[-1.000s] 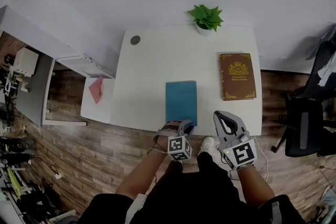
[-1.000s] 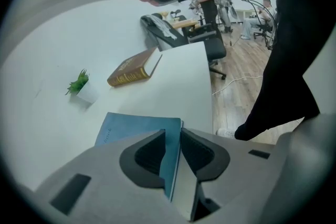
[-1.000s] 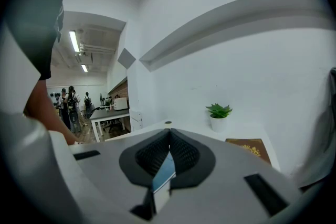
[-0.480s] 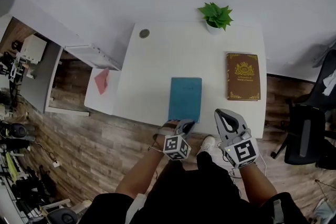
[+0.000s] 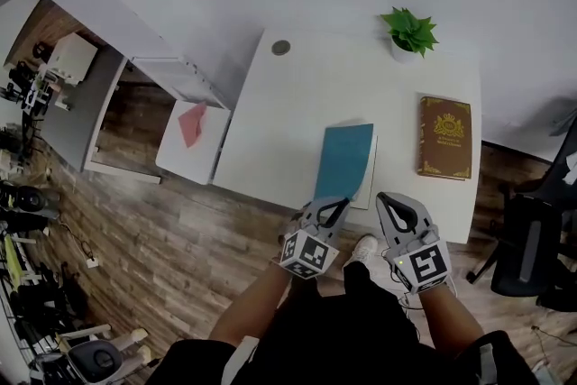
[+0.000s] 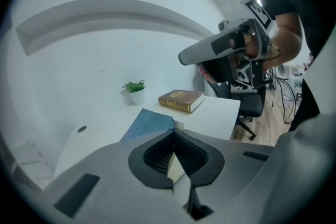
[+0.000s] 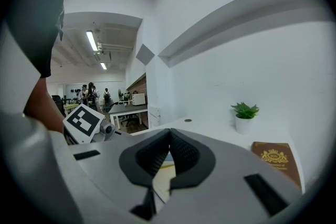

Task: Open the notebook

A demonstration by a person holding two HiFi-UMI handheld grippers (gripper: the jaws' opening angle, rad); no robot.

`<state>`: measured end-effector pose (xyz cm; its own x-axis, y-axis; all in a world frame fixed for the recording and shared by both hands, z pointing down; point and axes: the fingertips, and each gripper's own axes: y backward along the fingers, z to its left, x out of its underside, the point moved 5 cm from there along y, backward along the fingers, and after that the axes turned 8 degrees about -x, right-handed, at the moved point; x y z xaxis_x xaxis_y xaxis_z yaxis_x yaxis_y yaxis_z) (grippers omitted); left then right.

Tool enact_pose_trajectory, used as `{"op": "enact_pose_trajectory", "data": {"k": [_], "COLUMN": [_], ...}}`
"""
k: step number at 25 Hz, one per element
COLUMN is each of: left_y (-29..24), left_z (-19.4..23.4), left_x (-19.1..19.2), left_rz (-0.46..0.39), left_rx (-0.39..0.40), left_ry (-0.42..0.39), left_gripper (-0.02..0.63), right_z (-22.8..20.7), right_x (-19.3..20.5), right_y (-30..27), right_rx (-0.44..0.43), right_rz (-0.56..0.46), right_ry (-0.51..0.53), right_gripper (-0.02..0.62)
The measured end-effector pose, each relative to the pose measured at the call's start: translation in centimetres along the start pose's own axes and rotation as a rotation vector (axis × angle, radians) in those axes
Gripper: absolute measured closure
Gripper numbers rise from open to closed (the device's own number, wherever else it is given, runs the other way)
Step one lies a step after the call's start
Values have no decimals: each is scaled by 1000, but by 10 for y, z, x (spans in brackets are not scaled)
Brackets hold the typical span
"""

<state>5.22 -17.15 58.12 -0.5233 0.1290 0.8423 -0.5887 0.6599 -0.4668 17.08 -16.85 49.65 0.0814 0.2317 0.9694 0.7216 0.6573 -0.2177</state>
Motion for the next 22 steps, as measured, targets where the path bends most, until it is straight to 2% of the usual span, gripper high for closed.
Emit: {"op": "enact_pose_trajectory", "data": {"k": [5, 13, 18, 22], "left_y": [27, 65, 78, 81], "left_z": [31, 72, 107, 137], "left_x": [4, 51, 69, 91], "left_rz": [-89, -115, -137, -106], "left_rx": [-117, -264, -337, -399], "left_ry": [188, 496, 633, 676], "left_gripper": [600, 600, 601, 601], "right_z": [8, 21, 30, 39], "right_x": [-7, -25, -32, -37], "right_y": [-8, -22, -33, -42], "right_rx": [16, 59, 64, 62], "right_rz": [7, 4, 5, 7], "right_ry": [30, 67, 82, 89], "right_gripper": [594, 594, 594, 594]}}
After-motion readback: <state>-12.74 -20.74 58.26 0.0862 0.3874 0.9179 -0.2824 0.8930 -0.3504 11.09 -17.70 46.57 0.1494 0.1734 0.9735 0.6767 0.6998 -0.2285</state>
